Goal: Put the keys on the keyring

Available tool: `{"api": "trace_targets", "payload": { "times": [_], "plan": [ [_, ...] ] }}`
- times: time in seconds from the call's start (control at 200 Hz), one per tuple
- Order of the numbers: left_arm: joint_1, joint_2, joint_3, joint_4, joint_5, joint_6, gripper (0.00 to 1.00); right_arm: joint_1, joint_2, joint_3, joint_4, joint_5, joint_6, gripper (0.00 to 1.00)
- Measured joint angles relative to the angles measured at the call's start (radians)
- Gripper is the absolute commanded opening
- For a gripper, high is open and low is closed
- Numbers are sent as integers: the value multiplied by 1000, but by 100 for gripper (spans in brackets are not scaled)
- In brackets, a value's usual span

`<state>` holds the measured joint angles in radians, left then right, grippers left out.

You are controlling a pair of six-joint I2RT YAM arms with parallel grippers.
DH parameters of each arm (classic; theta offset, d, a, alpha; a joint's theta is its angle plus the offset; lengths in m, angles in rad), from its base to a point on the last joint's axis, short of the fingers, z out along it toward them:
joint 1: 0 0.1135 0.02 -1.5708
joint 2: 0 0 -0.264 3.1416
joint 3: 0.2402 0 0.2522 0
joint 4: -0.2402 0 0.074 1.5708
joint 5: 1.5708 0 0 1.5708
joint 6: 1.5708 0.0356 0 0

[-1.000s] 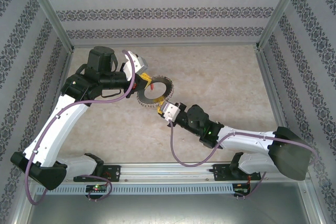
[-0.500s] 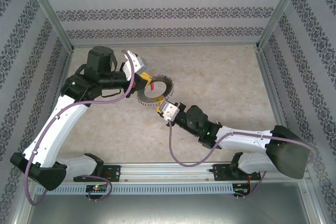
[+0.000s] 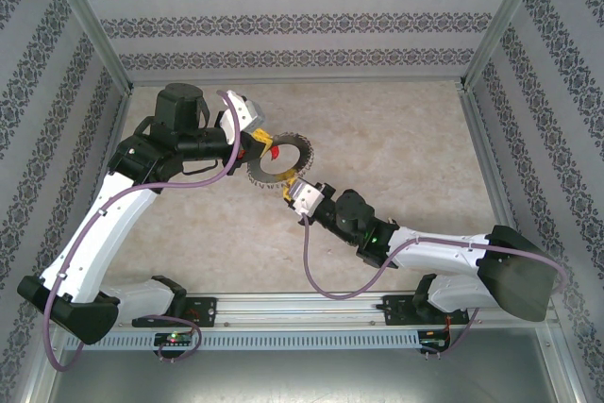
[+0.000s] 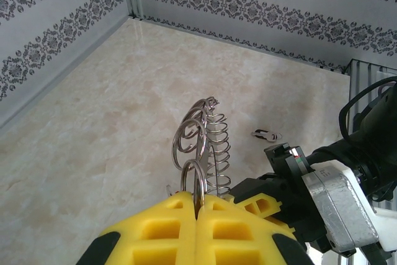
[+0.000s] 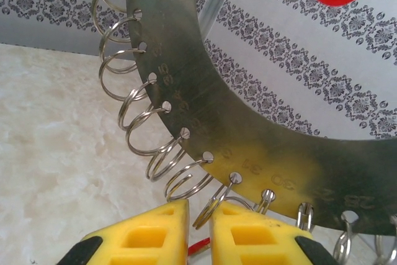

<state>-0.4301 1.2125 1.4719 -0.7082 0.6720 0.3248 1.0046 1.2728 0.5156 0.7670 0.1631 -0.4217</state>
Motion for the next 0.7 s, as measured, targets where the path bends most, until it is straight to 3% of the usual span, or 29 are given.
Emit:
{"api": "trace_targets", "payload": {
  "times": [0.699],
  "plan": [
    [0,-6,-21,21,-8,-19,0,2,-1,0,10,43,26,11]
  ]
}}
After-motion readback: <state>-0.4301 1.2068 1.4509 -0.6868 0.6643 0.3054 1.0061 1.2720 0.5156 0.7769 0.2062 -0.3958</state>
